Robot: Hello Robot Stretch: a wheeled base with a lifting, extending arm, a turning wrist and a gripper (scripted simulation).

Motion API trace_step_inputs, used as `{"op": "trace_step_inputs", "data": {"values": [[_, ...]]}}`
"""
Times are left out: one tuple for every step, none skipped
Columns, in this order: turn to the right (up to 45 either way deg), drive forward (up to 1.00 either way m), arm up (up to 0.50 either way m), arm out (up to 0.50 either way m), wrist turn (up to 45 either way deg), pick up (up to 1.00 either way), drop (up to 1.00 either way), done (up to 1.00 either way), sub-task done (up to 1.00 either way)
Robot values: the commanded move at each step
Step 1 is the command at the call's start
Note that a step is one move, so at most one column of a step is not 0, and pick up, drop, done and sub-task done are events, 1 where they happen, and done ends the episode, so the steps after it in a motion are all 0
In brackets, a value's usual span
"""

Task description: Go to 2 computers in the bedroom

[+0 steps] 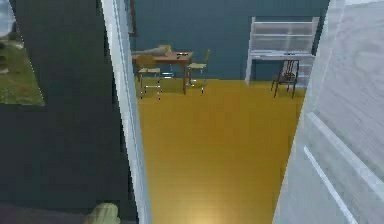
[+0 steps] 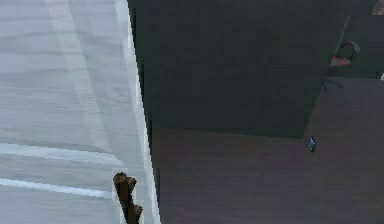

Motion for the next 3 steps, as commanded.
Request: {"op": "trace_step_inputs", "data": {"values": [[3.0,0.00,0.00,0.00,0.0,0.00,0.00,0.00,0.00],[0.0,0.30,0.00,0.00,0.0,0.00,0.00,0.00,0.00],[15.0,0.00,0.00,0.00,0.0,0.00,0.00,0.00,0.00]]}}
